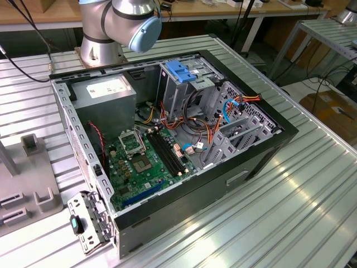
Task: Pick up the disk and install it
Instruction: 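Pick up the disk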
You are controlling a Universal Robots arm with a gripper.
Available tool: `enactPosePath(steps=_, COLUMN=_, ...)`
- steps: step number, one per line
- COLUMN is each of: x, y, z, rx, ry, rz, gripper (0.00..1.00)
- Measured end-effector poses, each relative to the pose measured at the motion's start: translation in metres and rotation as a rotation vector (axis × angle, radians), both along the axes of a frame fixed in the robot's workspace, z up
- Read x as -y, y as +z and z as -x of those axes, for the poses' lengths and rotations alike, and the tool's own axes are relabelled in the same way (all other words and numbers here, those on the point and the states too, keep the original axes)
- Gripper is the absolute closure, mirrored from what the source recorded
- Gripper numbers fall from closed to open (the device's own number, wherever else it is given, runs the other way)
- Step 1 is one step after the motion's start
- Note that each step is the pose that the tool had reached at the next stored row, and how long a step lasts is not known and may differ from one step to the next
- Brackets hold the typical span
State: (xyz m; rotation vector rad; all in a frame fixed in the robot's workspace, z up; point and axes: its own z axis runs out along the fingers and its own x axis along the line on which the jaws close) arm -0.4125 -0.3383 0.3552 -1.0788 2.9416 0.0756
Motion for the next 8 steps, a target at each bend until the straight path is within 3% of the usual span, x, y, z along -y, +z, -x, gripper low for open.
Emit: enactPosePath(steps=8, x=0.0000, y=-0.0010, z=0.0000, rx=0.0000, ry=0.188, rz=0.0000, gripper=0.89)
